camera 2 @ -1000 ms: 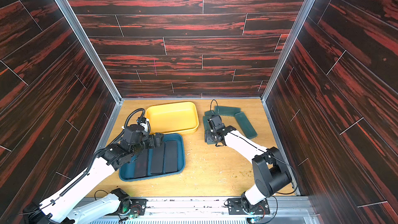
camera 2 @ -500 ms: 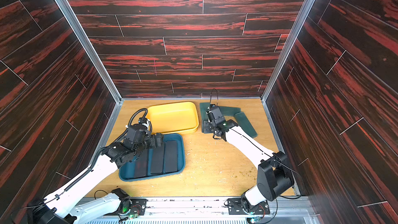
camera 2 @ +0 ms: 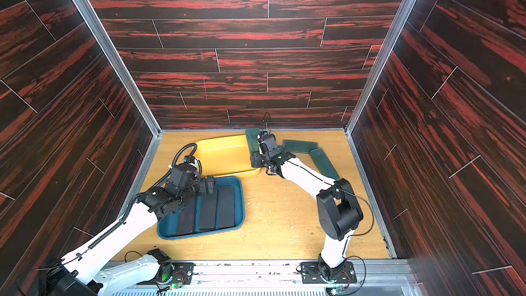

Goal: Place the pencil cases by color into the storage box
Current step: Place the pencil case at the storage box.

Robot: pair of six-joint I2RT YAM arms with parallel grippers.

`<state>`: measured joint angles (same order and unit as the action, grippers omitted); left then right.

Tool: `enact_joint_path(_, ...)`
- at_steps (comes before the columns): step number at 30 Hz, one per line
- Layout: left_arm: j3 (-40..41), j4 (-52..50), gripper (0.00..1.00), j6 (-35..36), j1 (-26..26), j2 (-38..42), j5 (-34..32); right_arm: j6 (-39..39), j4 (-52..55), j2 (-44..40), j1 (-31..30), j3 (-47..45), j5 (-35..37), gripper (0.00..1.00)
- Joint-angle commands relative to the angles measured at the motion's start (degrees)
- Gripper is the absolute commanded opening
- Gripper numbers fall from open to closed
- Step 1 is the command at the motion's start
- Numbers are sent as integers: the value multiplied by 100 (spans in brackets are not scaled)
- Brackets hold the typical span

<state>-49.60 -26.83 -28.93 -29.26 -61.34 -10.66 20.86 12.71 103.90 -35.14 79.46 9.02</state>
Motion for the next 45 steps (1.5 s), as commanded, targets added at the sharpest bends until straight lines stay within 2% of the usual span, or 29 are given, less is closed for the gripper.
enact_joint_path(1, -58, -129, 97, -80, 5, 149, -142, 32, -579, 331, -31, 278, -255, 58)
enact_joint_path(17, -47, -134, 97, -96, 8, 206, -183, 298, -1128, 1217, -143, 567, -430, 58)
enact_joint_path(29, -66, -97, 97, -72, 12, 131, -200, 444, 63, 1838, -135, 1268, 357, 58)
enact_joint_path(45, -5, -134, 97, -66, 16, 197, -289, 418, 906, 1903, 106, 1416, 946, 58)
